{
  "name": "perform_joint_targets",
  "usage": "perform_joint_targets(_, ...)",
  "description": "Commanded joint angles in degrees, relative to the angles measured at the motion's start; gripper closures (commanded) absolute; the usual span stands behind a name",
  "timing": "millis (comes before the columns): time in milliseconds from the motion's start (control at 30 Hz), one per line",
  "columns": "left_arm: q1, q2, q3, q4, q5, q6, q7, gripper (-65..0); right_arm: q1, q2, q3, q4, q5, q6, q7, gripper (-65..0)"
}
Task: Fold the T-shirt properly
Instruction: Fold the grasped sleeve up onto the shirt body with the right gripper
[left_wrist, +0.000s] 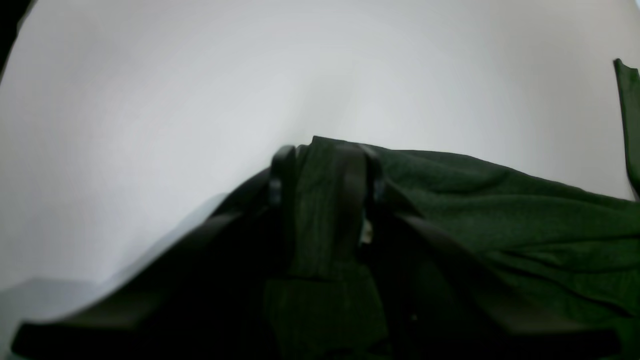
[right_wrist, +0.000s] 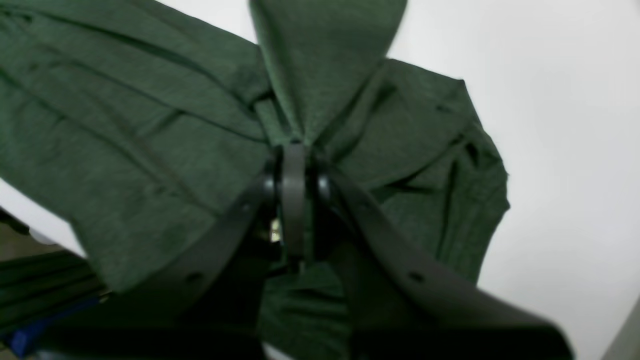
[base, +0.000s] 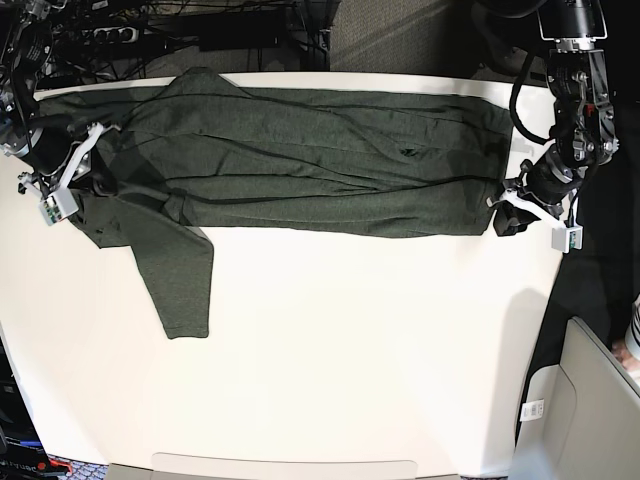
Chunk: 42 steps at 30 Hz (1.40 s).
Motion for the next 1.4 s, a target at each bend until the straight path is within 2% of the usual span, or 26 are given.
perform_joint_targets(0,-0.66,-0.35,-0.45,0.90,-0.42,-0.48,-0.60,-12.9,0.00,1.20,0.42,1.20,1.82,0.25,0.90,-0.4)
perform_joint_targets(167,-0.66,1.06,-0.36,0.90,-0.42,-0.48,-0.60,-12.9,0.53,0.49,0.07,1.28,4.55,0.34,0.90,-0.4)
perform_joint_targets(367,-0.57,1.23,-0.36,0.90,-0.42,-0.48,-0.60,-12.9,1.32,-2.41,-2.74,1.46,4.55,0.78,0.90,-0.4)
perform_joint_targets(700,-0.57,1.23,-0.36,0.90,-0.42,-0.48,-0.60,-12.9,1.32,-5.40,-10.39,1.46,4.28,1.17,0.90,-0.4)
perform_joint_targets(900,-0.57,1.23,-0.36,0.90,-0.42,-0.48,-0.60,-12.9,1.15,-5.31,-15.84,1.28,4.19,1.17,0.90,-0.4)
perform_joint_targets(967,-0.57,1.23,-0.36,0.90,-0.42,-0.48,-0.60,-12.9,1.15,-5.40,-17.42,1.28,2.26,1.17,1.25,-0.4)
perform_joint_targets(1133,-0.57,1.23,-0.36,0.90,-0.42,-0.48,-0.60,-12.9,1.23,-5.31,-17.95,1.28,-8.38,1.17,3.01,-0.6)
perform_joint_targets(1233,-0.57,1.23,-0.36,0.90,-0.42,-0.48,-0.60,-12.9,1.67,-5.05,-18.65,1.28,-10.75,1.17,3.36,-0.7)
perform_joint_targets(1300,-0.57,1.23,-0.36,0.90,-0.42,-0.48,-0.60,-12.9,1.76,-4.96,-18.39,1.28,-11.28,1.17,3.36,-3.8)
perform_joint_targets(1367,-0.57,1.23,-0.28,0.90,-0.42,-0.48,-0.60,-12.9,2.55,-4.96,-18.04,1.28,-11.28,1.17,3.36,-11.5)
